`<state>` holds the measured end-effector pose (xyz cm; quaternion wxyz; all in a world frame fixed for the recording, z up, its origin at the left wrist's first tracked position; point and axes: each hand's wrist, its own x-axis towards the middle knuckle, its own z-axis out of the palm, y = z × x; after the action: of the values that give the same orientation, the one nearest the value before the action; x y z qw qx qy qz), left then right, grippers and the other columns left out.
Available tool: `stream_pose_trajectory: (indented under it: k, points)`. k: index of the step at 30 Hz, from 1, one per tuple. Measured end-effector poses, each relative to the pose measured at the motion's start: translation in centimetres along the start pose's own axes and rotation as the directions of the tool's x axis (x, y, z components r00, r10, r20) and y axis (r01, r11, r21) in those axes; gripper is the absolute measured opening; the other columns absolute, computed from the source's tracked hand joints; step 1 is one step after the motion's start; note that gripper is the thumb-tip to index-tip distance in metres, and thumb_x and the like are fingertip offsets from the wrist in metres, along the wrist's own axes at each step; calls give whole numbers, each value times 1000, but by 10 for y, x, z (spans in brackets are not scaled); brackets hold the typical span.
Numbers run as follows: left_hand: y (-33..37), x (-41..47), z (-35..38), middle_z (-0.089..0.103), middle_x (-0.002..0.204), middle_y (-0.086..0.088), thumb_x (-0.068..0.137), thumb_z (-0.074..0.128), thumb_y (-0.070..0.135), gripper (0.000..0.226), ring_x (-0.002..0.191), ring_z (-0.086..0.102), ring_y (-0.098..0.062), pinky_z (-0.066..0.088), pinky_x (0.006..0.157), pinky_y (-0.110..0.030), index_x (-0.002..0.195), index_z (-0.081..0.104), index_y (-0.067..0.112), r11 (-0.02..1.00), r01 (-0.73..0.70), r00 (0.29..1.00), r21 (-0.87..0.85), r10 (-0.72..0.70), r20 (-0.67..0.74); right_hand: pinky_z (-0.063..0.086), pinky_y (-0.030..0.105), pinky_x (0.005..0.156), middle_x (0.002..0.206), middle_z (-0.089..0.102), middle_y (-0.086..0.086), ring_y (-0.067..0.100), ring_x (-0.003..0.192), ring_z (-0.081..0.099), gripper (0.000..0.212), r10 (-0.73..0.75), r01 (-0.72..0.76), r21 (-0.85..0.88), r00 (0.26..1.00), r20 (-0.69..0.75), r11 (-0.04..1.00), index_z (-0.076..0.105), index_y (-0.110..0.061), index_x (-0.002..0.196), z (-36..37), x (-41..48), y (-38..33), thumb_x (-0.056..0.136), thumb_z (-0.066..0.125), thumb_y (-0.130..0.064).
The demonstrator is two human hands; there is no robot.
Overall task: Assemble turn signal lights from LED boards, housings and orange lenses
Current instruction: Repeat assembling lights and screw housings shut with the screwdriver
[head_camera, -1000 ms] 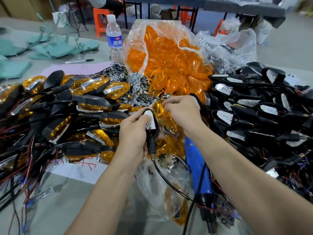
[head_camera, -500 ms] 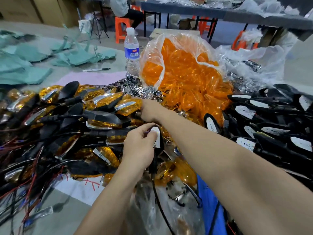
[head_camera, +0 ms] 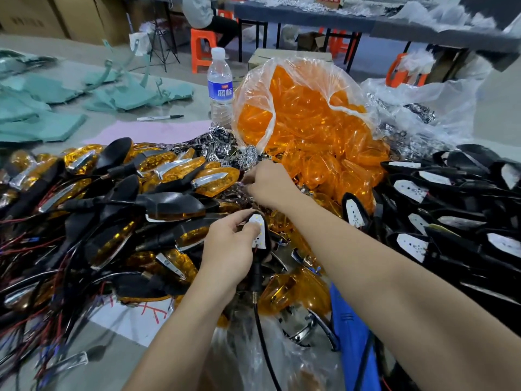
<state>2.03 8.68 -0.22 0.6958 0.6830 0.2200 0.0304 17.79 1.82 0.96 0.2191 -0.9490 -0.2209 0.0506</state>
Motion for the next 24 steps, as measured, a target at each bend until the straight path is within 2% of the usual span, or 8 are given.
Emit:
stream_pose_trajectory:
  k: [2, 6, 8, 11, 14, 18, 21, 24]
  points:
    - [1, -1, 0, 73, 115, -8, 104, 58, 18, 33, 87, 79, -27, 64, 82, -54, 134, 67, 28, 1000, 0, 1000, -6, 0, 12, 59, 26, 64, 96, 80, 2, 18, 71, 71, 18, 108, -91, 197, 991, -77, 976, 82, -17, 107, -13, -16, 9, 95, 69, -17]
    - [2, -5, 2, 74, 117, -8, 103, 59, 20, 28, 96, 76, -30, 62, 86, -55, 123, 68, 37, 1000, -14, 1000, 0, 14, 26, 52, 22, 46, 65, 75, -11, 8, 50, 68, 22, 301, -137, 543, 926, -226, 829, 78, -30, 90, -35, -65, 26, 98, 63, -16]
    - [1, -7, 3, 74, 116, -13, 104, 58, 19, 27, 95, 76, -30, 64, 83, -52, 124, 68, 33, 1000, -2, 999, -9, 3, 37, 53, 27, 52, 66, 76, -3, 14, 51, 66, 20, 371, -134, 690, 905, -206, 711, 75, -28, 86, -45, -93, 29, 98, 63, -17]
    - [3, -16, 5, 77, 101, -18, 105, 56, 12, 26, 77, 79, -28, 63, 62, -38, 114, 73, 29, 997, 17, 997, -82, -11, 74, 45, 24, 44, 53, 64, 7, 17, 45, 52, 28, 420, -115, 807, 891, -174, 579, 75, -17, 71, -57, -138, 29, 95, 61, -10]
    - [1, -27, 11, 79, 93, -15, 105, 56, 10, 35, 77, 79, -30, 65, 69, -46, 93, 77, 35, 995, 9, 992, -97, 3, 123, 39, 22, 42, 52, 60, 9, 17, 42, 49, 37, 401, -112, 847, 908, -125, 519, 61, -13, 54, -61, -178, 24, 89, 54, -6]
    - [-3, -42, 21, 80, 94, -12, 100, 68, 13, 16, 79, 75, -26, 62, 70, -40, 107, 81, 22, 993, 15, 977, -117, 10, 211, 45, 27, 52, 54, 58, 11, 21, 50, 49, 39, 256, -97, 839, 965, -52, 535, 64, -13, 58, -64, -211, 23, 97, 61, -13]
    - [-2, -53, 25, 80, 87, -9, 96, 72, 8, 18, 67, 70, -17, 56, 57, -30, 94, 84, 21, 980, 66, 957, -189, -9, 290, 48, 19, 58, 54, 57, 7, 17, 56, 50, 40, 184, -96, 755, 982, -33, 649, 67, -16, 59, -69, -225, 25, 99, 65, -14]
    - [1, -63, 27, 80, 86, -10, 98, 69, 10, 24, 64, 69, -17, 57, 55, -30, 86, 85, 23, 968, 103, 944, -228, -23, 330, 43, 17, 50, 54, 60, 6, 11, 49, 50, 29, 211, -128, 722, 977, -26, 680, 73, -10, 74, -76, -236, 27, 101, 62, -12]
